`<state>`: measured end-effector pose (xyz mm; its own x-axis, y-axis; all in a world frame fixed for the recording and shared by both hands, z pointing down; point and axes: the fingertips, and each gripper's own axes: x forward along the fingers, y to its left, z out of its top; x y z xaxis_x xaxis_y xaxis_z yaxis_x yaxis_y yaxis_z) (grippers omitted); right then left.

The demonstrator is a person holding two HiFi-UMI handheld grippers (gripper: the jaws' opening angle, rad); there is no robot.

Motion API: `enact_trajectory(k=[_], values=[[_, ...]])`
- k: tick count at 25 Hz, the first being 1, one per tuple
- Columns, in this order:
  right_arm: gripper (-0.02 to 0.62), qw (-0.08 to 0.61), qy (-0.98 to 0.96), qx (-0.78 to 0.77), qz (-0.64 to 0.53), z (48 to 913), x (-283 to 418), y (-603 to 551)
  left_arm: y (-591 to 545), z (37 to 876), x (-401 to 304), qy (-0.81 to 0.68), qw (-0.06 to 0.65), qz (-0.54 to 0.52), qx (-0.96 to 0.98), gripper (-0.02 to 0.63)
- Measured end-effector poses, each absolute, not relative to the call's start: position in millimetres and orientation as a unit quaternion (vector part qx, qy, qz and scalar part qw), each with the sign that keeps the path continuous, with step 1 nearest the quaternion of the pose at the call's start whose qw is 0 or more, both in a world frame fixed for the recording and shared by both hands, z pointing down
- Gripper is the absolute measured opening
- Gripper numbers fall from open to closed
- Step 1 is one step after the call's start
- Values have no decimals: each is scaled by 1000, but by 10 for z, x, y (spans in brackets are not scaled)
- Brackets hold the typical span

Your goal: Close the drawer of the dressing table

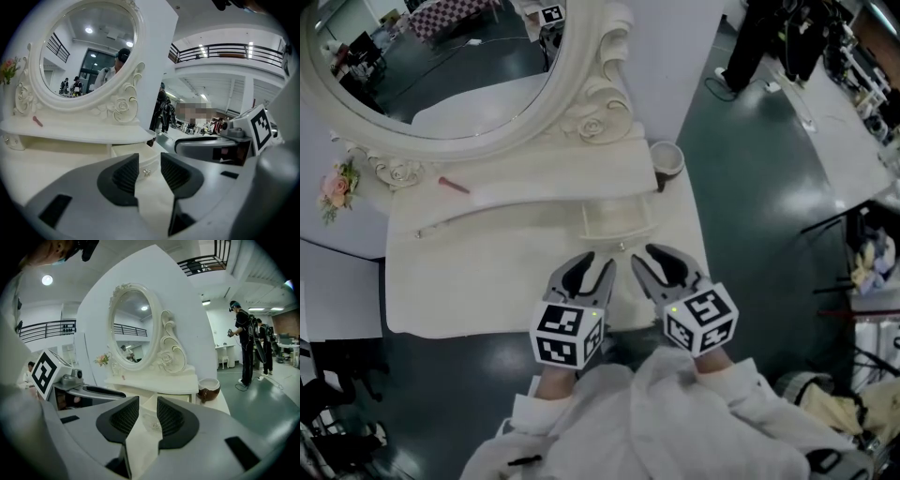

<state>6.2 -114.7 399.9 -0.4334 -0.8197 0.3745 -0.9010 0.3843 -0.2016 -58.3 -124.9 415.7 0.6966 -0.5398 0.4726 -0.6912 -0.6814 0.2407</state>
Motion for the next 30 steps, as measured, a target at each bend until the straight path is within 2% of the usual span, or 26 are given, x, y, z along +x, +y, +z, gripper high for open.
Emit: enact_trajectory(k=[20,30], values=[[106,114,-853,479,173,3929,259,-1626,-1751,3984,-310,-375,188,165,893,126],[106,111,-846,487,186,4003,377,-1676,-1785,4015,-241,-368,164,198,894,126]])
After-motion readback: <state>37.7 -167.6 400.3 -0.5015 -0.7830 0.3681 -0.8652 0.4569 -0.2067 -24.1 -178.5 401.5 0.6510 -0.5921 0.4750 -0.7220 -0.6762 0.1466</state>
